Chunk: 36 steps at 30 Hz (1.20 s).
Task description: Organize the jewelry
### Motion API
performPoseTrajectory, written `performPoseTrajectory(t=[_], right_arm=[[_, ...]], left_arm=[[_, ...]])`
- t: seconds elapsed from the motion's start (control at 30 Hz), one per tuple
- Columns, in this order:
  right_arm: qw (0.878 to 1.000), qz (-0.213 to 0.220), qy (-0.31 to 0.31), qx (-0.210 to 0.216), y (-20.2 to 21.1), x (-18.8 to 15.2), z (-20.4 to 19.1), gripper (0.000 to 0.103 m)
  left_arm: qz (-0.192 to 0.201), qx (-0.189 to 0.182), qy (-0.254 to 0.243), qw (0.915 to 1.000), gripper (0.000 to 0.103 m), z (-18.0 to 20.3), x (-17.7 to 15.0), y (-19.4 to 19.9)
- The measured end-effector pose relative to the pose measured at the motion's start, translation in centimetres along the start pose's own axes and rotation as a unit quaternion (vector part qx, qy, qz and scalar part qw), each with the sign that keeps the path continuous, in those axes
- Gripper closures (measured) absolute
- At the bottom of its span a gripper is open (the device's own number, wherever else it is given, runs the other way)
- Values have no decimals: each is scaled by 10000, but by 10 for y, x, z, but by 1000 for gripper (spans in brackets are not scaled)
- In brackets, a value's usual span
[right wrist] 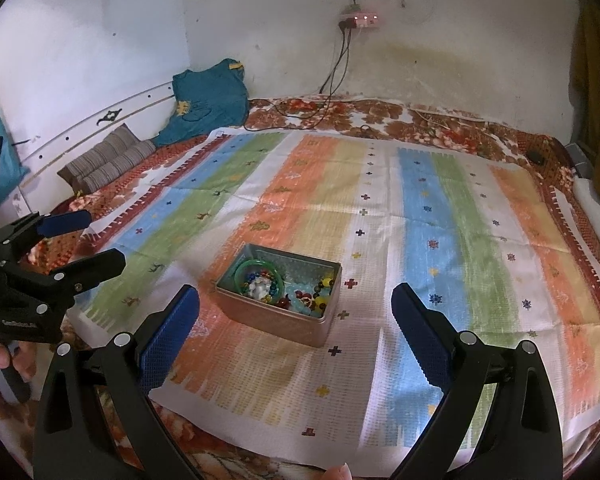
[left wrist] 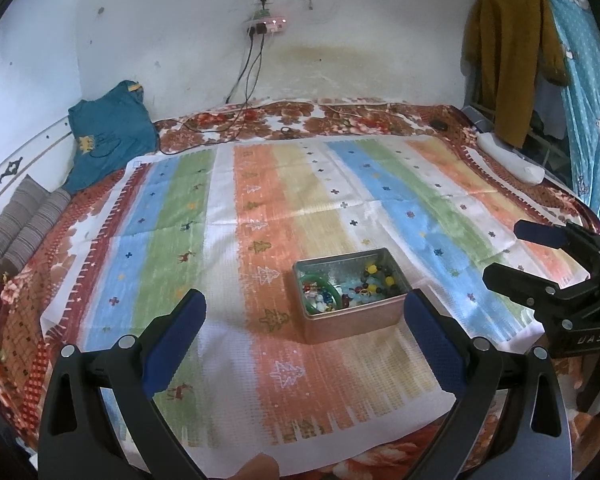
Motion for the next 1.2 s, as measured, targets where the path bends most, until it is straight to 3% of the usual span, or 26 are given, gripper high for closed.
performPoseTrajectory(t=[0.47, 1.2], right_arm=[[10000, -33, 11, -65, -1, 0, -2, 5], [9999, -8, 40, -125, -1, -2, -2, 5]], left_arm=[[-193, -30, 97, 9998, 6, -2, 0, -6], [159, 9, -37, 9999, 6, 4, 5, 6]])
Point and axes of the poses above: each gripper's, at about its wrist camera, not at the fingertips, and y roughly against the way its jaws point, z to its right, x to its top, the point moved 4 cm from there along -y, roughly the way its jaws point, and after that the axes turned 10 degrees about x, right-handed, at the moved point
